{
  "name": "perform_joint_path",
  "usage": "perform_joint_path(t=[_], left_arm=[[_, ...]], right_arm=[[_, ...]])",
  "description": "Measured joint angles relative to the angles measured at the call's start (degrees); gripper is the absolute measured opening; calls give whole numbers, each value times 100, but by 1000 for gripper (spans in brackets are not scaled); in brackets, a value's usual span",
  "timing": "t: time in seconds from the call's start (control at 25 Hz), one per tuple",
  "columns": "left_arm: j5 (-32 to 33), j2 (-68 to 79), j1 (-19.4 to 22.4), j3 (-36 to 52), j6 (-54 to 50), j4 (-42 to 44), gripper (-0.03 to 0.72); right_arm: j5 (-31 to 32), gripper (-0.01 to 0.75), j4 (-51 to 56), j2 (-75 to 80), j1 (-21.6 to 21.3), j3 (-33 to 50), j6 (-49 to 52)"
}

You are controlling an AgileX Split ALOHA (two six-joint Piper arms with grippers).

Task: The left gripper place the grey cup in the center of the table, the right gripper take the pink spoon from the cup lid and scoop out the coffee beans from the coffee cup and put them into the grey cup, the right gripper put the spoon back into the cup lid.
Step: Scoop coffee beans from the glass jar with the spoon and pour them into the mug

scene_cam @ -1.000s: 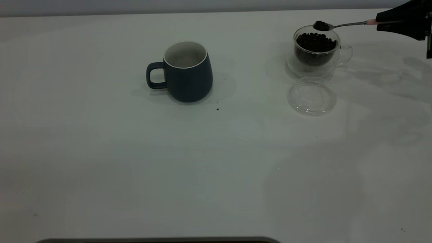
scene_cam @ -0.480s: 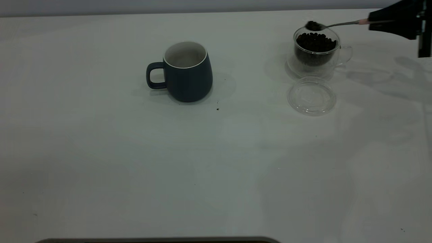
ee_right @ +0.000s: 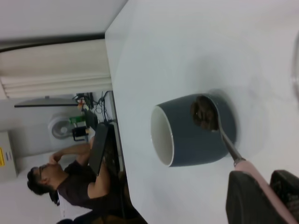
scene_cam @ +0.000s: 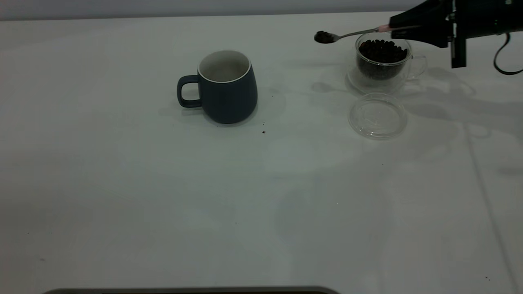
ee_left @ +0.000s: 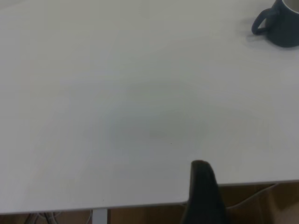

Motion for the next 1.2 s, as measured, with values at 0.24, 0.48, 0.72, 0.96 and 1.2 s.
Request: perform_joint_path(t=[0.24, 0.48, 0.72, 0.96, 1.2], left_arm=[[0, 0, 0, 0, 0, 0, 565], [0, 0, 0, 0, 0, 0, 565], [0, 0, 0, 0, 8, 0, 565], [0, 0, 0, 0, 8, 0, 565], [0, 0, 0, 0, 8, 0, 565]], right_arm=[[0, 98, 14, 0, 338, 0, 0], [0, 98, 81, 0, 582, 0, 19], [0, 98, 165, 0, 850, 0, 19], [0, 98, 334, 0, 1186, 0, 19], [0, 98, 611, 0, 1545, 0, -28]])
